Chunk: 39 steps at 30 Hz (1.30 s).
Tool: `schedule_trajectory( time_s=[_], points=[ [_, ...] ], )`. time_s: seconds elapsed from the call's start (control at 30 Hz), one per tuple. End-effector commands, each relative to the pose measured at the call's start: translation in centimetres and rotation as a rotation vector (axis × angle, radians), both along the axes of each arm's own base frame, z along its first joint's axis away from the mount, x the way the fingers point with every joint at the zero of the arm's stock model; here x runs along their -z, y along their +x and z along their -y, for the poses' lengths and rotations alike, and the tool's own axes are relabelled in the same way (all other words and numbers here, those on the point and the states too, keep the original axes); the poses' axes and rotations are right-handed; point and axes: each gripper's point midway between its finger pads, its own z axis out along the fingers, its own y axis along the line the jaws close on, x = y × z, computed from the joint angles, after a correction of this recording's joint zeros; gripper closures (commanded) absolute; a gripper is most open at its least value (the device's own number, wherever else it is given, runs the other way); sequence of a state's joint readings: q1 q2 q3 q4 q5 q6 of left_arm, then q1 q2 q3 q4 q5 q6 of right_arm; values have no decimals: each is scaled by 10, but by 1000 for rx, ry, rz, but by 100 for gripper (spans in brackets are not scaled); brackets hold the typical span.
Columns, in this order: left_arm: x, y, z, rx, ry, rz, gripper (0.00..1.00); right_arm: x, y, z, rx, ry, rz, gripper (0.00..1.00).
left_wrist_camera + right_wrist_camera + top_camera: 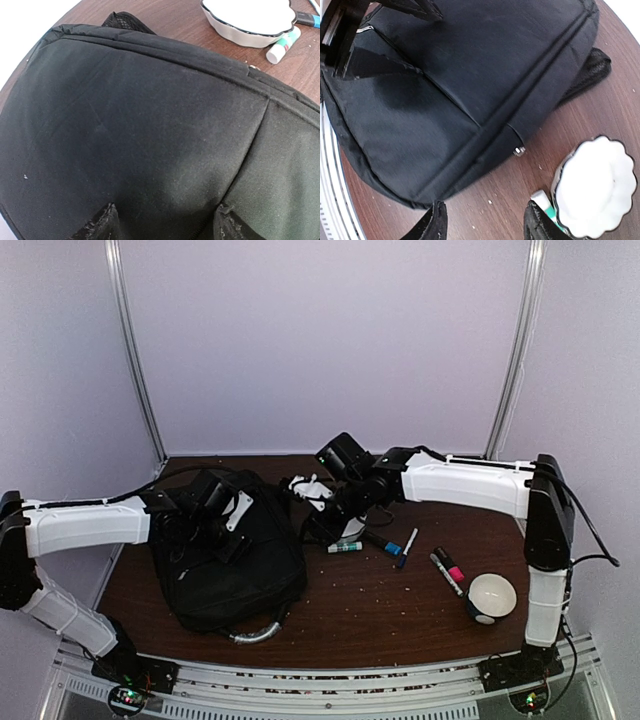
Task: Pack the student bag
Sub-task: Pick up the pen from the center of the board.
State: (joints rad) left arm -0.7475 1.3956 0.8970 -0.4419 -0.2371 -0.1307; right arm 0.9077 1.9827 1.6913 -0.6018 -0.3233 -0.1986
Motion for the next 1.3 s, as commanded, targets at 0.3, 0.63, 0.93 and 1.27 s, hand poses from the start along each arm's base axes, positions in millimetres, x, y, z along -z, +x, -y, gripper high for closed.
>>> schedule_trajectory(
  time_s=[0.3,0.63,0.93,1.27],
  points=[
    [-77,17,44,40,-221,148,31,28,64,186,261,-216,-16,48],
    [-104,16,68,70,-319,183,31,75,69,225,257,-352,-156,49],
    [-95,11,61,31,-323,167,31,99,64,202,218,-360,-208,48],
    [-92,10,58,18,-325,162,31,120,65,195,195,-407,-238,50]
  ],
)
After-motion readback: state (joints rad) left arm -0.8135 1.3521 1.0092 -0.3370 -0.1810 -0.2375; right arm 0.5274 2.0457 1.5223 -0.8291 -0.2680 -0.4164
